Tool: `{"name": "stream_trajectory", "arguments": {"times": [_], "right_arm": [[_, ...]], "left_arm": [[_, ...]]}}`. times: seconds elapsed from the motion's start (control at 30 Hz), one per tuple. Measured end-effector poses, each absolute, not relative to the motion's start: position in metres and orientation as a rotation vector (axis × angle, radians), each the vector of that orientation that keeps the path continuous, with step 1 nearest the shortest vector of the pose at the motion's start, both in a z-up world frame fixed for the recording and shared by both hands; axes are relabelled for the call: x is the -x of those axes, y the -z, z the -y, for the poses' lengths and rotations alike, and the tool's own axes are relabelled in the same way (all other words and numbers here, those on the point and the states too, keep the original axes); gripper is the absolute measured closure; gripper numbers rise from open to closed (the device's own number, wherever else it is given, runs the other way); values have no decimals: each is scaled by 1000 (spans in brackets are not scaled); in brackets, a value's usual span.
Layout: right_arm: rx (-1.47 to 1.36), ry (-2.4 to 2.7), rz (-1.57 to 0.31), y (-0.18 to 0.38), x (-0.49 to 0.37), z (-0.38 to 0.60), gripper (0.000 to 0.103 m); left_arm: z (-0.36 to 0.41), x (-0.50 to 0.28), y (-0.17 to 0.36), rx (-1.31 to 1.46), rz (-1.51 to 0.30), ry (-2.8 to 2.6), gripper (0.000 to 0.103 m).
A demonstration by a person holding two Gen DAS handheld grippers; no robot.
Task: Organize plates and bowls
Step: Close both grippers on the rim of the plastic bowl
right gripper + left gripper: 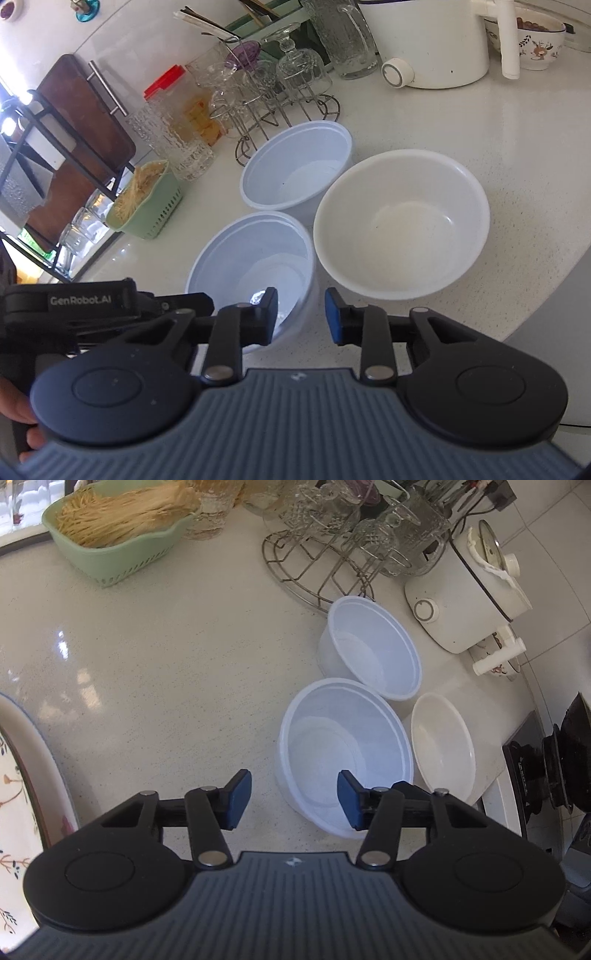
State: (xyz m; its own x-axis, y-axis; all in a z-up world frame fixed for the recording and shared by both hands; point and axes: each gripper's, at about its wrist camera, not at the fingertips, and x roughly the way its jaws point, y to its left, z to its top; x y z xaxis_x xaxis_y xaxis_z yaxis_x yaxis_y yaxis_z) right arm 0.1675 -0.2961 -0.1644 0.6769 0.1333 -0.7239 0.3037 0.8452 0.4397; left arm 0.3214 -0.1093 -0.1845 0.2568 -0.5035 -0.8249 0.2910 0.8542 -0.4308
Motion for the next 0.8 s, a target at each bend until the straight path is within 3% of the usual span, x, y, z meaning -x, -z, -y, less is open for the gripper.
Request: {"name": "stream_trajectory", "arguments": {"times": [0.2,0.37,0.8], "right_arm": [[-536,75,-844,164,-171,291,86],[-546,59,-860,164,-169,291,86],[-492,-77,-856,155,-175,249,86]], "left_arm": [[114,-318,182,174,-1206,536,75],[105,-315,178,191,-1213,537,80],[54,-297,154,201,-1180,458,80]]}}
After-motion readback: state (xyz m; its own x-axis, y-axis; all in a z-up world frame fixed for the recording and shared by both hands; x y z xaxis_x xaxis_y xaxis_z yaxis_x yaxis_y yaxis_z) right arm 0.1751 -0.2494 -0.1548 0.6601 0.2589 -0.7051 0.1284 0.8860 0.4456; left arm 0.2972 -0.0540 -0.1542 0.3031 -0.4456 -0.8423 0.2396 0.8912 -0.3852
